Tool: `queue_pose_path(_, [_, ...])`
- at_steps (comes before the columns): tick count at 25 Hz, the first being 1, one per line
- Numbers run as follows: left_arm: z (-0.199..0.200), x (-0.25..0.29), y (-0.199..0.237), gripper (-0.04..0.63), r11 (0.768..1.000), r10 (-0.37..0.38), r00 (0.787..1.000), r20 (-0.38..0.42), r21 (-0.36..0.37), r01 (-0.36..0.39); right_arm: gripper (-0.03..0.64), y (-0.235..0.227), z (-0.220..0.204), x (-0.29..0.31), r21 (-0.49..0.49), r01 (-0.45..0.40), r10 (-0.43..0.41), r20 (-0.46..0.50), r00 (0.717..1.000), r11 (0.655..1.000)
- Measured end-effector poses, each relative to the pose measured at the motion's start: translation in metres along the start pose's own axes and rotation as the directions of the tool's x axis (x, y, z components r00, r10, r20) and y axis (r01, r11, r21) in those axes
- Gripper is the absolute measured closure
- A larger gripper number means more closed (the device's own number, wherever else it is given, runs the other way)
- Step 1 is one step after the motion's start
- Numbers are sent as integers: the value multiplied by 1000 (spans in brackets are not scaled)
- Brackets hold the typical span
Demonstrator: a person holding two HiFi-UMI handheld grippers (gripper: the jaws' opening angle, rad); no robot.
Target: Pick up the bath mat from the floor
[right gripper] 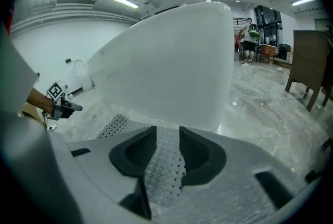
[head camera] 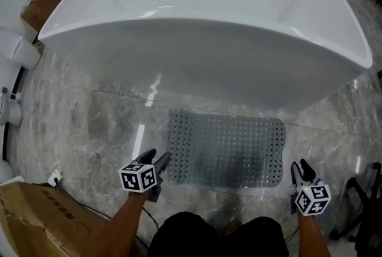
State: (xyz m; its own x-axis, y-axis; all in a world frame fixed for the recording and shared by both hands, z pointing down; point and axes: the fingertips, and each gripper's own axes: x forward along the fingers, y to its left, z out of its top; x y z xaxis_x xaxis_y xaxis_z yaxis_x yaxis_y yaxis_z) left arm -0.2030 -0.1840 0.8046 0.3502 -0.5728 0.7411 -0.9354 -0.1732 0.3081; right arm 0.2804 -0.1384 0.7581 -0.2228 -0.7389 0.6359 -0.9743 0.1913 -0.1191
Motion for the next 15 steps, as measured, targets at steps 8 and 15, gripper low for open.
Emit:
queue_pose_path(8, [-47,70,51,329,999,21,998,-55,-48,-23,406,-33,-76,75,30,17,-15,-67,998,999])
queue_pose_path(15, [-95,124,78,305,991,-29,994,-101,-133,15,351,-68,-145,127,104,42,-29,-124,992,994])
